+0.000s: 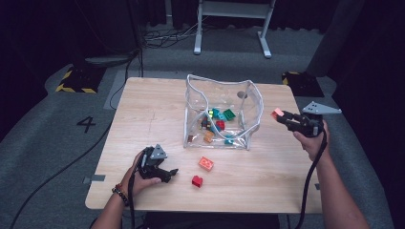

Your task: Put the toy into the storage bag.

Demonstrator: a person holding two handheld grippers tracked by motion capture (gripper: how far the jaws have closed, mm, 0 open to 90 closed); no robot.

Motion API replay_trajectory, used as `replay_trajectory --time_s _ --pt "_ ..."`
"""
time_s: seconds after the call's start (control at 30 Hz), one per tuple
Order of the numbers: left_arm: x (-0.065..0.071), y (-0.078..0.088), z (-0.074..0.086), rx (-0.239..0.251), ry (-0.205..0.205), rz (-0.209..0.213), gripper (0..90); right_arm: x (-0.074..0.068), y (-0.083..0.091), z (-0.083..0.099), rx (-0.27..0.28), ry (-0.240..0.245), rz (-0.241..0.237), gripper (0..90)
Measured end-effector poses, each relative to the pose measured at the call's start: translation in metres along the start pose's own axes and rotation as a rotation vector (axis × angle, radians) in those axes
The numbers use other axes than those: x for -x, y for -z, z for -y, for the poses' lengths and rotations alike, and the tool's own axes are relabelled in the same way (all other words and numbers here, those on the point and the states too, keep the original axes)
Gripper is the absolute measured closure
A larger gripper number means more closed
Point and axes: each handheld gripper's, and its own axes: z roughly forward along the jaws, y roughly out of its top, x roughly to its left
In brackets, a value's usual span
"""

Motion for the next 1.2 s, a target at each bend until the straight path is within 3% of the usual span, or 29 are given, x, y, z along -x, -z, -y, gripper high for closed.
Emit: replay_trajectory --time_s 0.2,0.6,0.83,1.2 --pt "0.000 0.000 0.000 0.000 0.001 0.000 13.8 0.003 0.005 -0.030 0.003 0.041 0.025 66.8" --pt "0.000 0.000 0.000 0.000 0.000 0.000 13.8 0.000 0.004 -0.072 0.024 0.082 0.023 66.8" --pt "0.000 0.000 0.000 0.000 0.000 0.000 13.8 -0.007 -0.002 -0.088 0.031 0.100 0.000 66.8" --pt "0.000 0.000 0.000 0.000 0.000 0.000 13.8 -0.033 -0.020 -0.109 0.032 0.146 -0.077 66.8"
